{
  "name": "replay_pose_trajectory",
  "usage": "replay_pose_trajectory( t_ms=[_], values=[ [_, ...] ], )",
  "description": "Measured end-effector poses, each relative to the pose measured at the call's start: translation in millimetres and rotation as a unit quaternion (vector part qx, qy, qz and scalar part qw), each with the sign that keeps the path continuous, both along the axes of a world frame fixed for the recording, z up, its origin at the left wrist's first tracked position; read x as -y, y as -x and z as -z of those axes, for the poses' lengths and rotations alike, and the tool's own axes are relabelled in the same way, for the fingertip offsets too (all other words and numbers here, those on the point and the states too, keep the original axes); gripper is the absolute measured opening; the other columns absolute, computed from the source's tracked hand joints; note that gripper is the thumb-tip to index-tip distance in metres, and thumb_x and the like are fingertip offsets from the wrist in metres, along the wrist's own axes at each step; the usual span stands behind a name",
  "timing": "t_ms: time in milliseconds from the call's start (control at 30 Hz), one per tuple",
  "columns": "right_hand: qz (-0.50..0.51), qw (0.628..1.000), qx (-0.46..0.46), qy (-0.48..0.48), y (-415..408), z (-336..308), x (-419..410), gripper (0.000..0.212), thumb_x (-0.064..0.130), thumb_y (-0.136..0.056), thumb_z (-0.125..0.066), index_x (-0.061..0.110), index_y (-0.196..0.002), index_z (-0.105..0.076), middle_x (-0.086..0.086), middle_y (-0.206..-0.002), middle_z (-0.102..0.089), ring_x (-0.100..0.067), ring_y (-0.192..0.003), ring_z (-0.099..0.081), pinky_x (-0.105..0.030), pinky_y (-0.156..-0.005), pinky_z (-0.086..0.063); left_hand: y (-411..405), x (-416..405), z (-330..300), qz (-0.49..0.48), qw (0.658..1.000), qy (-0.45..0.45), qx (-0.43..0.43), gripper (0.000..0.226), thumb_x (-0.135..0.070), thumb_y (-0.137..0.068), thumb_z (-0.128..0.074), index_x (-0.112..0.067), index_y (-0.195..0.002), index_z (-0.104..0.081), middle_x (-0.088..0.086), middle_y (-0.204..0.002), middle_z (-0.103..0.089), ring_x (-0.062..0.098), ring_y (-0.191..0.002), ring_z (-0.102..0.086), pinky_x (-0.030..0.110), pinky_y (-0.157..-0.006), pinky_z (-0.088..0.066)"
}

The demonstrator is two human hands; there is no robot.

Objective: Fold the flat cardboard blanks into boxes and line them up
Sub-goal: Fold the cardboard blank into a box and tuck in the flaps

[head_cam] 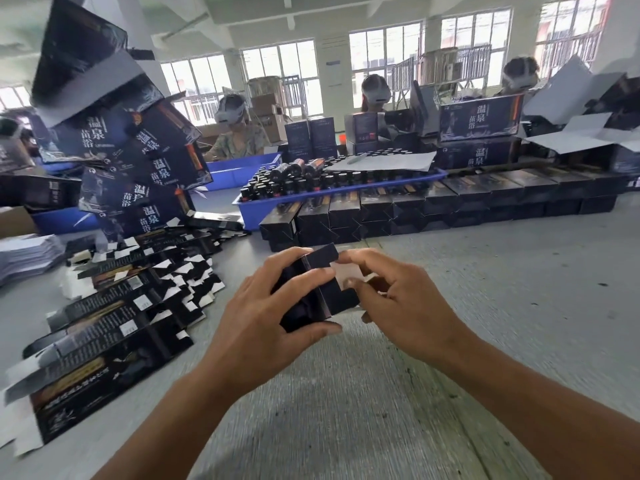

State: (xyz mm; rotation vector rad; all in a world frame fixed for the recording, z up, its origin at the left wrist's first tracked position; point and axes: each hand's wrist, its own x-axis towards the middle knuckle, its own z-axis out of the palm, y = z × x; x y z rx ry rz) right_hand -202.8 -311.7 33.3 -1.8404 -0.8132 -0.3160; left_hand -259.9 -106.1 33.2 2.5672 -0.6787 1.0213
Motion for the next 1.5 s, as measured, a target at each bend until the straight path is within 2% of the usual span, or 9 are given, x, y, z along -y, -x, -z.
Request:
replay_pose_trajectory(
  t_ms=[233,467,667,867,1067,1133,1267,1367,1500],
  values=[
    [-0.006,1.0,0.002,-0.013,4.3,-3.7,1.5,0.05,0.019,-0.102,-0.055,0.051,-0.14,-0.047,0.017,-0.087,-0.069,-0.021,-0.067,-0.067,-0.037,-0.06,-0.059,0.1,-0.6,-0.7,0.022,1.0,-0.006,-0.005,0.061,-0.061,-0.083,-0.064,-0.035,-0.137,-0.051,0.002,-0.147,-0.041,0.021,-0.127,-0.051,0.044,-0.091,-0.058],
    [0.033,0.995,0.089,0.012,10.6,-2.2,-4.4,0.052,0.016,-0.103,-0.054,0.033,-0.15,-0.042,0.026,-0.085,-0.058,-0.007,-0.073,-0.065,-0.021,-0.064,-0.056,0.0,-5.0,-2.5,-0.02,1.0,0.013,-0.007,0.059,-0.058,-0.082,-0.064,-0.036,-0.135,-0.051,0.001,-0.149,-0.046,0.022,-0.135,-0.045,0.058,-0.102,-0.047],
    [0.048,0.996,0.07,0.006,12.8,0.6,-7.7,0.062,0.02,-0.102,-0.054,0.041,-0.152,-0.025,0.023,-0.088,-0.06,0.002,-0.088,-0.065,-0.015,-0.066,-0.056,2.4,-5.3,-5.1,-0.008,1.0,0.02,-0.018,0.055,-0.047,-0.079,-0.07,-0.037,-0.13,-0.051,0.0,-0.147,-0.047,0.021,-0.131,-0.049,0.034,-0.1,-0.042],
    [0.08,0.986,0.143,0.043,12.6,-0.6,-9.1,0.031,0.012,-0.102,-0.053,0.021,-0.13,-0.062,0.03,-0.096,-0.057,0.007,-0.083,-0.062,-0.012,-0.073,-0.052,2.4,-4.5,-2.5,-0.027,0.999,0.032,-0.009,0.065,-0.046,-0.077,-0.075,-0.025,-0.134,-0.052,0.0,-0.147,-0.048,0.024,-0.129,-0.052,0.044,-0.096,-0.053],
    [0.068,0.99,0.117,0.048,12.5,-1.6,-8.0,0.032,0.015,-0.104,-0.05,0.016,-0.132,-0.064,0.016,-0.111,-0.061,0.005,-0.091,-0.058,-0.029,-0.086,-0.057,1.0,-3.9,-0.6,-0.042,0.999,-0.014,-0.008,0.07,-0.046,-0.081,-0.072,-0.036,-0.144,-0.043,0.002,-0.151,-0.043,0.024,-0.134,-0.047,0.042,-0.094,-0.051],
    [0.051,0.992,0.103,0.054,13.7,-2.0,-7.9,0.036,0.027,-0.103,-0.055,0.019,-0.137,-0.061,0.017,-0.111,-0.061,0.006,-0.094,-0.058,-0.021,-0.083,-0.052,0.9,-5.1,-0.5,-0.04,0.999,-0.004,-0.009,0.061,-0.044,-0.082,-0.071,-0.035,-0.14,-0.054,0.004,-0.151,-0.043,0.026,-0.132,-0.048,0.041,-0.093,-0.048],
    [-0.004,0.993,0.055,0.106,15.6,-4.0,-6.1,0.076,0.061,-0.084,-0.068,0.027,-0.148,-0.046,0.022,-0.123,-0.055,0.007,-0.104,-0.058,-0.01,-0.084,-0.051,0.6,-9.6,-1.4,-0.035,0.999,0.021,-0.01,0.052,-0.036,-0.082,-0.069,-0.023,-0.132,-0.065,0.007,-0.149,-0.046,0.028,-0.131,-0.049,0.039,-0.097,-0.046],
    [0.003,0.994,0.062,0.095,13.6,-1.5,-6.9,0.064,0.04,-0.089,-0.072,0.025,-0.147,-0.05,0.022,-0.12,-0.057,0.006,-0.102,-0.059,-0.005,-0.082,-0.046,0.5,-9.8,-1.0,-0.035,0.999,0.021,-0.01,0.051,-0.037,-0.082,-0.071,-0.022,-0.13,-0.067,0.006,-0.148,-0.047,0.027,-0.131,-0.049,0.036,-0.099,-0.044],
    [0.066,0.993,0.091,0.039,12.9,-0.6,-9.3,0.037,0.023,-0.094,-0.067,0.021,-0.131,-0.065,0.023,-0.109,-0.062,0.004,-0.097,-0.061,-0.017,-0.086,-0.05,0.4,-5.1,1.6,-0.023,1.0,0.012,-0.001,0.052,-0.037,-0.081,-0.077,-0.025,-0.131,-0.067,0.005,-0.148,-0.047,0.026,-0.132,-0.049,0.037,-0.098,-0.046]
  ],
)
